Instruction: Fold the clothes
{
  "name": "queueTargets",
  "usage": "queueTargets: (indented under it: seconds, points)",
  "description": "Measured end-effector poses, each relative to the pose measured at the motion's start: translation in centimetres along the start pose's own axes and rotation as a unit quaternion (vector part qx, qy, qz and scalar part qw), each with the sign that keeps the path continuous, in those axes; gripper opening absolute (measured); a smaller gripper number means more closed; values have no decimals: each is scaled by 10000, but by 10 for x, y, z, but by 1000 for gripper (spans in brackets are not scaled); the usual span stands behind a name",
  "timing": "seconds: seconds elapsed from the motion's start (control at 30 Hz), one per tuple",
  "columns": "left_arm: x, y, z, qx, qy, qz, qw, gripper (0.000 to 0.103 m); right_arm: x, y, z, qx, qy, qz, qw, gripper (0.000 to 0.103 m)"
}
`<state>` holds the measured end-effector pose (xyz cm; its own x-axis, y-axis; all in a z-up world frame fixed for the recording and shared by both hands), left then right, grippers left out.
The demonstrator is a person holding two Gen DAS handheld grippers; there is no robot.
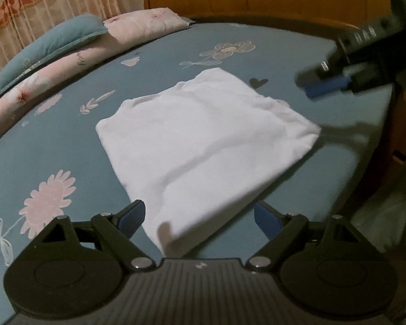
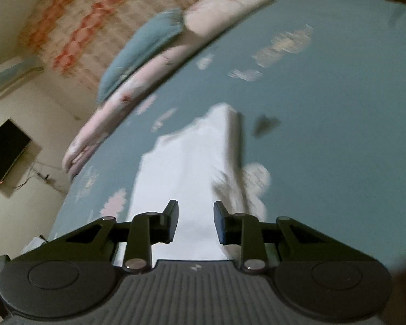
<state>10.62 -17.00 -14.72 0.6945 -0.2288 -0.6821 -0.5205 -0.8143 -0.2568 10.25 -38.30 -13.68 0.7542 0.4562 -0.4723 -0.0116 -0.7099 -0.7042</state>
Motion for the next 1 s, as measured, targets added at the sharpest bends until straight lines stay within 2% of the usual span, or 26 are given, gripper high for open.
queueTargets:
  seconds: [0.2, 0.33, 0.4, 0.47, 0.53, 0.73, 0.9, 1.0]
  points:
    - [-4, 5, 1, 33, 204, 52, 9998, 88, 3, 12, 36, 255, -266, 250, 9990, 32]
    - [-4, 3, -1, -6, 260, 56, 9996, 88, 18, 18, 44, 359, -370, 372, 9980, 32]
    - [-4, 1, -2, -46, 269, 64, 9996, 88, 23, 22, 45, 378, -363, 462, 9976, 25]
    - [-4, 0, -2, -49, 295, 74, 9995, 88, 25, 24, 45, 394, -283, 488, 9976, 11]
    - [-3, 0, -2, -24, 303, 107, 9995, 88, 25, 25, 44, 424, -246, 486, 9976, 11]
    - [6, 13, 5, 200, 94, 427, 9988, 88, 20, 16, 29, 343, -31, 303, 9989, 8]
    - [20, 26, 19, 200, -239, 830, 9961, 89, 28, 28, 35, 398, -263, 635, 9968, 9]
    - [21, 29, 23, 149, -290, 1006, 9944, 89, 22, 32, 35, 583, -147, 541, 9967, 10]
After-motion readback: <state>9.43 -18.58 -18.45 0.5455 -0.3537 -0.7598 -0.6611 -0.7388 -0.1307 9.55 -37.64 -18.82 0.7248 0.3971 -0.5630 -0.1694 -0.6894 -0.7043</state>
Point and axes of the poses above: each gripper's, at about its wrist camera, not at the fingertips, and x roughly the way its jaws point, y to its right, z to its underside, the point moved 9 cm from there along x, roughly the way its jaws point, and after that the axes turned 3 degrees about -z, right-handed, at the moved point
